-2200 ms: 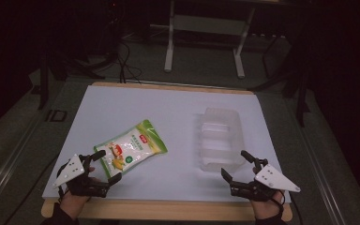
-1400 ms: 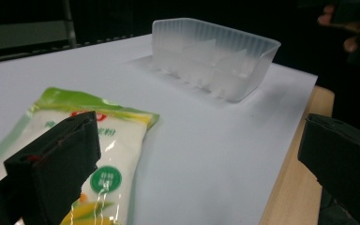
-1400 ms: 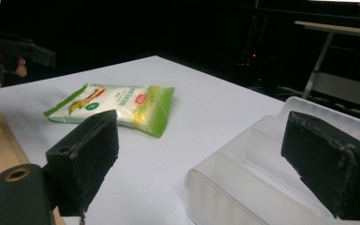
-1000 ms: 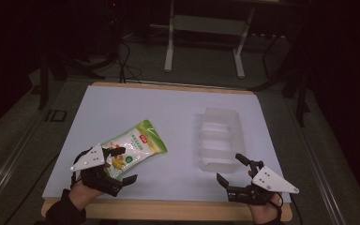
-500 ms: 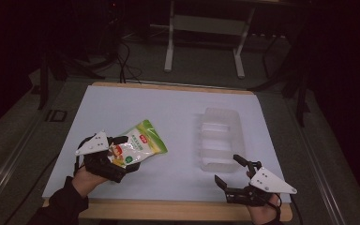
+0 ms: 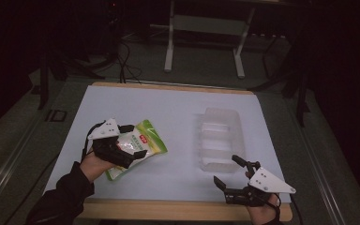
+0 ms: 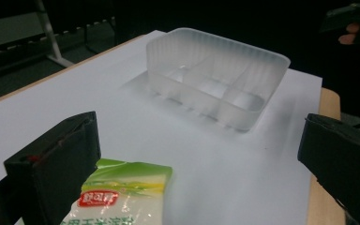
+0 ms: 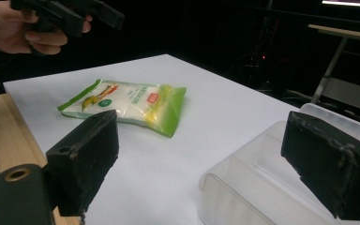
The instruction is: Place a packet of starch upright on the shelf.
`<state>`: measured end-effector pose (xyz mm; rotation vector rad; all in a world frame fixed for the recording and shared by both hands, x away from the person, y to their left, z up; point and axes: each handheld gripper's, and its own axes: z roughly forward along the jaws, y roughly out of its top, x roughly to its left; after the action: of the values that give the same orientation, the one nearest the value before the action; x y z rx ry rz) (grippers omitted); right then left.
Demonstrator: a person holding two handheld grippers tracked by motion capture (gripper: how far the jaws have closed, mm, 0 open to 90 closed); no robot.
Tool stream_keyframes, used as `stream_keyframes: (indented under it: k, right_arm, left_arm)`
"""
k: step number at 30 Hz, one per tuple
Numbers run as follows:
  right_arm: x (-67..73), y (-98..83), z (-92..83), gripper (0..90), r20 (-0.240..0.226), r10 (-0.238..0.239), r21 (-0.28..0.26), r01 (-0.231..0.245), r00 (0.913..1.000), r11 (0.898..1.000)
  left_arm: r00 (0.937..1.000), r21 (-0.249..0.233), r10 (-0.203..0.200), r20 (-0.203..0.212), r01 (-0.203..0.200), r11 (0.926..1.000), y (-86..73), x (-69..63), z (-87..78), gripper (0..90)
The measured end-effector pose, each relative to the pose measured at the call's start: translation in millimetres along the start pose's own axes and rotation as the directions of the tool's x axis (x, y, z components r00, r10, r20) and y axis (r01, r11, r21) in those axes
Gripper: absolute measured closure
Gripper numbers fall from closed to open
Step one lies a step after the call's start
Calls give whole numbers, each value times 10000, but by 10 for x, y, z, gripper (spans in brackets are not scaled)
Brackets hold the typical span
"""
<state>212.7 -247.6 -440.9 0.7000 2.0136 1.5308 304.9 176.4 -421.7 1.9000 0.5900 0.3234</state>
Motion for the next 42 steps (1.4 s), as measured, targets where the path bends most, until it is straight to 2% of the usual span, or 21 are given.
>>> stream_keyframes:
  k: [1,4,7,9,13,18,25,30,31,33,38,42]
  right_arm:
    - [1,-1,0,113,-7,6,9,-6,10000,10000]
    - [6,-3,5,113,-35,-21,36,21,10000,10000]
    - [8,-5,9,113,-52,-39,48,39,10000,10000]
    - [6,-7,9,113,-52,-34,60,34,10000,10000]
    - [7,-10,11,113,-83,-24,85,25,10000,10000]
    - [13,-16,20,113,-137,-47,116,49,9999,9999]
    - [7,-33,41,114,-214,-34,208,39,9998,9998]
    - [15,-34,46,114,-254,-77,223,82,9996,9997]
    - [17,-34,45,114,-267,-66,236,72,9996,9997]
    - [18,-34,43,114,-286,-65,230,71,9996,9997]
    - [24,-37,47,114,-357,-56,254,65,9993,9997]
    - [30,-46,64,114,-417,-83,321,97,9991,9994]
  left_arm:
    - [10000,-19,-42,58,42,10000,9,18,15,0]
    - [9999,34,-29,-123,30,10000,34,64,62,0]
    - [9987,297,212,-467,-198,9994,45,68,118,0]
    - [9985,503,247,-493,-222,9985,52,83,165,0]
    - [9986,565,213,-482,-186,9982,61,138,222,1]
    - [9988,497,-179,-460,202,9986,39,283,285,0]
    - [9982,523,-484,-356,502,9974,29,464,388,0]
    - [9973,697,-575,-454,606,9957,21,570,457,13]
    - [9963,714,-692,-512,727,9948,5,621,483,14]
    - [9956,800,-661,-662,714,9942,-18,676,505,38]
    - [9904,1052,-935,-1022,1042,9890,-92,820,554,53]
    - [9842,1366,-1345,-1155,1499,9792,-202,943,627,53]
